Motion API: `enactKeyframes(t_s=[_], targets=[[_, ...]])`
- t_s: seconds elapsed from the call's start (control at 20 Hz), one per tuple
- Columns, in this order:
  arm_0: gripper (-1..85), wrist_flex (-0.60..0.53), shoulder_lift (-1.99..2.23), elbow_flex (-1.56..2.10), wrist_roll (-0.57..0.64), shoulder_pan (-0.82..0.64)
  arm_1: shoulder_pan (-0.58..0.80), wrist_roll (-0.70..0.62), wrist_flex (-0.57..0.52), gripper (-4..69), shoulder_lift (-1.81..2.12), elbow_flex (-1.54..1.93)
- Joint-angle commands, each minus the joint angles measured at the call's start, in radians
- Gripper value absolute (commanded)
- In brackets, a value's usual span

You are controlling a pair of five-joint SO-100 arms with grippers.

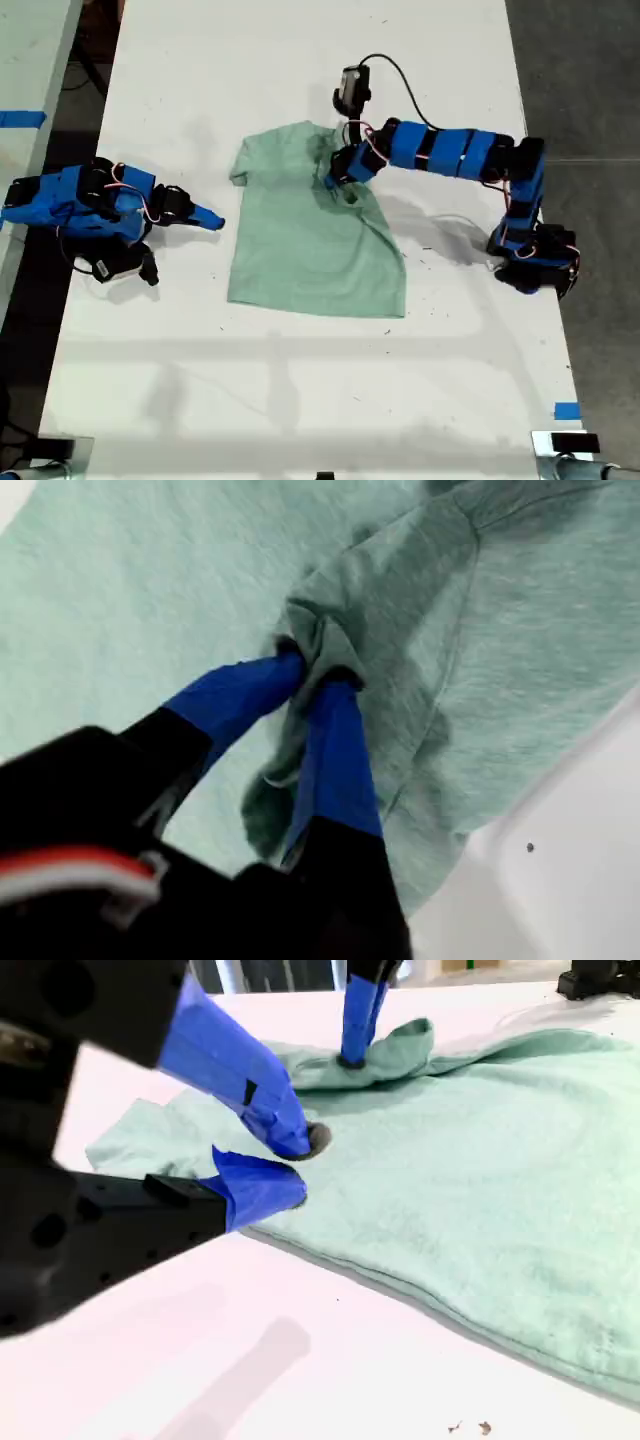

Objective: Fold t shirt

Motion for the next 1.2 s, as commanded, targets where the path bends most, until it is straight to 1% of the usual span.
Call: enactKeyframes(t_s=[0.0, 0.1, 0.2, 0.35, 0.4, 0.5, 0.6, 0.65, 0.75, 0.8, 0.85, 0.9, 0.95, 1.0, 1.05, 1.15], targets=[[3.9, 0.002, 0.006, 0.008, 0.005, 0.003, 0.003, -0.008, 0.075, 28.0, -0.020, -0.110], [3.9, 0.002, 0.006, 0.008, 0.005, 0.003, 0.015, -0.005, 0.124, 28.9, 0.031, -0.107], [3.9, 0.002, 0.006, 0.008, 0.005, 0.003, 0.038, -0.005, 0.173, 27.9, 0.132, -0.091], [3.9, 0.002, 0.006, 0.008, 0.005, 0.003, 0.115, 0.021, 0.293, 25.3, 0.356, -0.018], [3.9, 0.002, 0.006, 0.008, 0.005, 0.003, 0.144, 0.035, 0.339, 25.0, 0.448, 0.029], [3.9, 0.002, 0.006, 0.008, 0.005, 0.003, 0.187, 0.083, 0.383, 24.4, 0.706, 0.232], [3.9, 0.002, 0.006, 0.008, 0.005, 0.003, 0.179, 0.147, 0.347, 22.1, 1.037, 0.561], [3.9, 0.002, 0.006, 0.008, 0.005, 0.003, 0.147, 0.181, 0.307, 21.0, 1.209, 0.753], [3.9, 0.002, 0.006, 0.008, 0.005, 0.003, 0.069, 0.235, 0.193, 18.7, 1.572, 1.206], [3.9, 0.002, 0.006, 0.008, 0.005, 0.003, 0.029, 0.288, 0.153, 17.2, 1.789, 1.442], [3.9, 0.002, 0.006, 0.008, 0.005, 0.003, -0.026, 0.334, 0.160, 14.9, 2.045, 1.635], [3.9, 0.002, 0.006, 0.008, 0.005, 0.003, -0.069, 0.385, 0.249, 12.7, 2.327, 1.784], [4.0, 0.002, 0.006, 0.008, 0.005, 0.003, -0.091, 0.434, 0.278, 11.3, 2.330, 1.839], [4.0, 0.002, 0.008, 0.008, 0.005, 0.003, -0.092, 0.445, 0.253, 9.6, 2.299, 1.901], [4.0, 0.003, 0.008, 0.008, 0.005, 0.003, -0.086, 0.442, 0.287, 8.6, 2.335, 1.899], [4.0, 0.003, 0.009, 0.008, 0.005, 0.003, -0.061, 0.472, 0.296, 7.0, 2.332, 1.911]])
